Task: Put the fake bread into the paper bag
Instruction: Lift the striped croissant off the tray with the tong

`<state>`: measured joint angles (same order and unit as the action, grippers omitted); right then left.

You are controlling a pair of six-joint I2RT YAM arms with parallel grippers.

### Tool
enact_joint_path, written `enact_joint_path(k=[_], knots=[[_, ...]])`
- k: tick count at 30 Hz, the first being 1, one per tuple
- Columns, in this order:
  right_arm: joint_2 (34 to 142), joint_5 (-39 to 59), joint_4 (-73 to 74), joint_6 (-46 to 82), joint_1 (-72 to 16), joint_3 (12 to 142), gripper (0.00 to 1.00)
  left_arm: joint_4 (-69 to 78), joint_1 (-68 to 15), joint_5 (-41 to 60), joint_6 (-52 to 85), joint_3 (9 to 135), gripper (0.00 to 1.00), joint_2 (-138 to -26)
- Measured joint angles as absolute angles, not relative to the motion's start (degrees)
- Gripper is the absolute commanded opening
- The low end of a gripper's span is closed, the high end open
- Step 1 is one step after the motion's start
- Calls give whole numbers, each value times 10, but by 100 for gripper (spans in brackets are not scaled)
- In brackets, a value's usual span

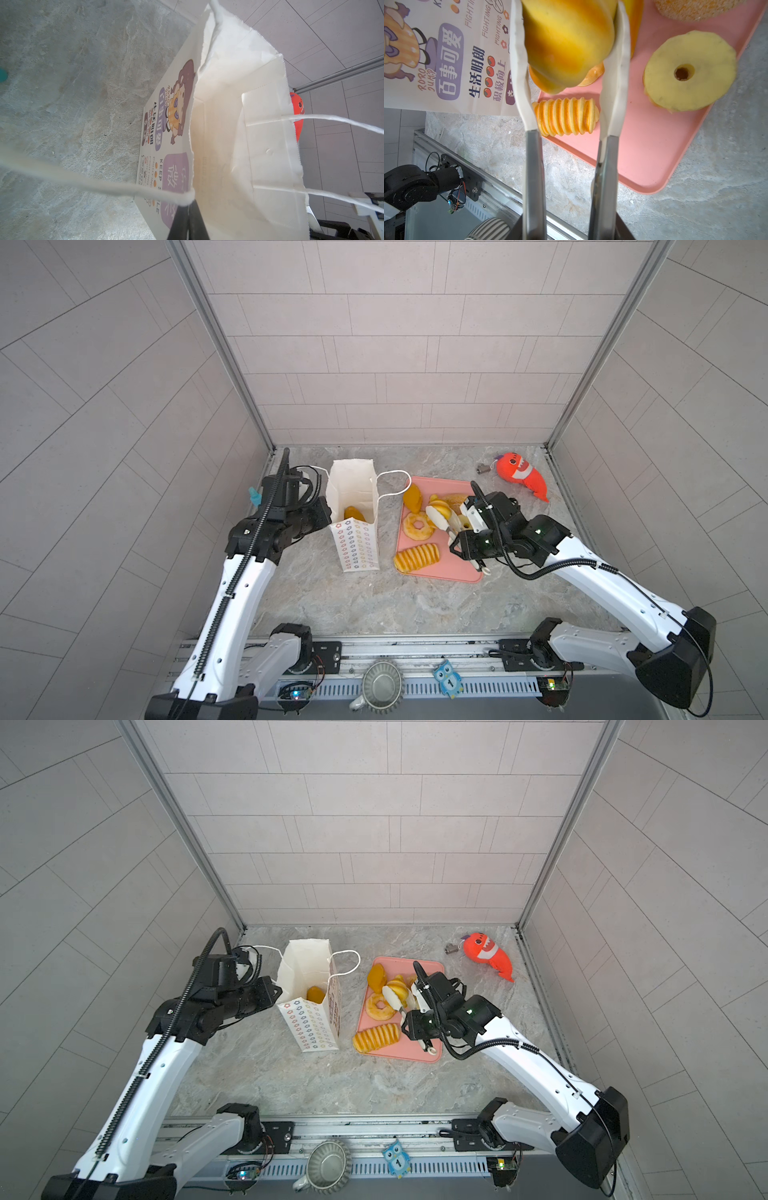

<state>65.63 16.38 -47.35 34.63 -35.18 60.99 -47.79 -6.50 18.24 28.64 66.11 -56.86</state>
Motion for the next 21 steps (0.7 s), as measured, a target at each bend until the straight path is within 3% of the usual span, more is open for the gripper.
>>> enact_joint_path(k=[21], knots=[[656,111,-546,302,-347,720,45,-478,-65,182,286,661,0,-568]])
